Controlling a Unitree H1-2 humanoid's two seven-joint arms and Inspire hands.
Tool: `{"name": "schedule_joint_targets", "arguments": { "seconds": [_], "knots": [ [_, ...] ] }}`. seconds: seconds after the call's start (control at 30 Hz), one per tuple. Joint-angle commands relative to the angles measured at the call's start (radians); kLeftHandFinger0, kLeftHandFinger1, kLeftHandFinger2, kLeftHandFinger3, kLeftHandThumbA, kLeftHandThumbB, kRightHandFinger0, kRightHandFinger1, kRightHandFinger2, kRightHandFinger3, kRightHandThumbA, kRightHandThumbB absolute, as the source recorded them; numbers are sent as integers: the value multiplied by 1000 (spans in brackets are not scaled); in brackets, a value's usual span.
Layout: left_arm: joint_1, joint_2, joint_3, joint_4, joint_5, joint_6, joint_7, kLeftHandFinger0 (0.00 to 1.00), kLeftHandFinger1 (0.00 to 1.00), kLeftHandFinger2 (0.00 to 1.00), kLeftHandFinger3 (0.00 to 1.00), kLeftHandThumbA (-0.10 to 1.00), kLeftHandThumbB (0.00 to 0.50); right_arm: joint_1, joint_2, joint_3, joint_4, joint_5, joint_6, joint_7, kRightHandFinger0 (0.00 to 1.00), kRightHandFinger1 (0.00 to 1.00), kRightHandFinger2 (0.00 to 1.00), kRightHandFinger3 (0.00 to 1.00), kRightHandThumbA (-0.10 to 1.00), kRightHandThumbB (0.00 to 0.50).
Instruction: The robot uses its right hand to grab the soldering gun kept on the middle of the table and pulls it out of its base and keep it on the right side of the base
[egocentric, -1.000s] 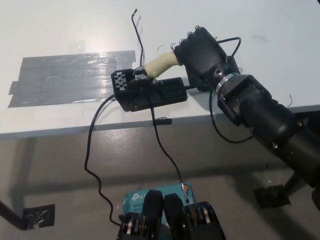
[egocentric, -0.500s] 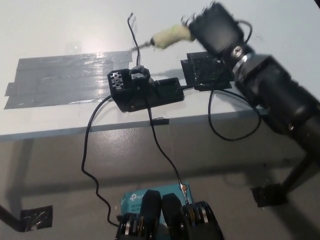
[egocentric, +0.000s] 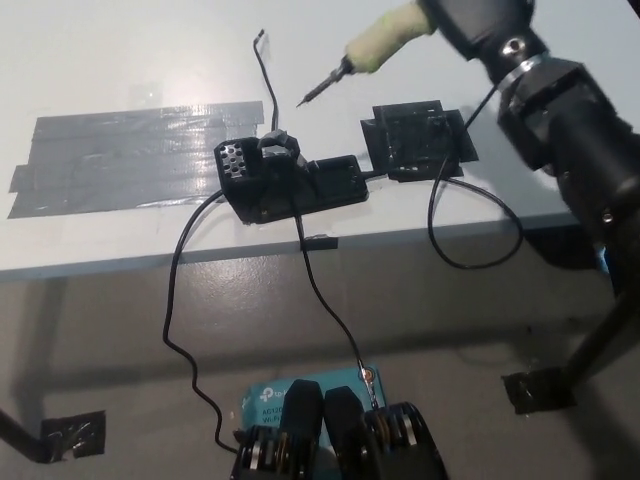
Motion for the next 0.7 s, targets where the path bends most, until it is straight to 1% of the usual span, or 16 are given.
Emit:
{"name": "schedule_joint_targets", "arguments": {
  "seconds": [0.0,0.07,0.1,0.13,0.17,0.2,0.27,0.3,0.33,0.4,0.43,0.47,0.5,0.53,0.57,0.67],
  "knots": [
    [12,30,-9,-27,22,15,-22,342,411,512,812,767,300,11,-44,-31,-53,9,100,82,0,0,7,39,47,0],
    [14,30,-10,-27,24,15,-24,362,421,516,831,762,311,33,-47,-39,-69,16,117,111,0,0,2,103,45,17],
    [15,28,-9,-23,24,15,-24,377,428,523,841,764,322,68,-53,-43,-87,8,163,157,0,0,43,93,-23,30],
    [17,26,-9,-23,25,15,-23,386,432,526,841,760,314,76,-53,-48,-91,12,166,160,0,17,136,196,-25,77],
    [18,24,-7,-24,26,15,-23,391,433,527,840,758,314,85,-52,-58,-94,22,164,159,0,1,146,234,-32,91],
    [19,30,-11,-29,31,15,-26,387,434,532,835,771,310,102,-49,-74,-99,36,165,151,0,10,218,274,-63,147],
    [17,32,-15,-34,35,15,-30,355,415,527,846,784,319,131,-47,-83,-117,23,209,181,0,7,224,261,-100,118],
    [13,37,-22,-29,40,9,-32,349,410,525,855,788,313,149,-39,-83,-114,8,265,220,0,10,241,159,-100,7],
    [10,38,-22,-28,38,6,-34,348,414,530,862,786,311,154,-30,-84,-97,-3,298,221,0,12,253,81,-45,0],
    [10,38,-22,-32,37,5,-34,348,417,536,858,783,308,157,-19,-84,-84,-7,337,239,0,37,307,20,70,0],
    [9,41,-26,-33,42,4,-36,324,396,520,825,780,299,163,1,-76,-74,-10,403,346,0,87,387,239,197,53],
    [9,42,-26,-33,42,3,-36,318,393,518,819,779,299,167,8,-70,-66,-15,420,358,0,99,403,235,198,51],
    [10,41,-28,-34,44,5,-37,318,391,504,807,777,291,170,18,-73,-63,-3,439,394,0,90,389,251,156,5],
    [10,40,-28,-32,43,1,-36,316,379,480,770,772,285,174,28,-77,-53,4,453,400,0,78,370,264,138,18],
    [13,36,-29,-30,42,-2,-34,316,368,461,735,754,283,182,51,-102,-40,13,469,448,0,56,342,342,124,3],
    [15,32,-35,-31,43,1,-34,321,373,465,744,743,276,190,77,-140,-20,-3,473,491,0,64,321,355,146,0]
  ]
}}
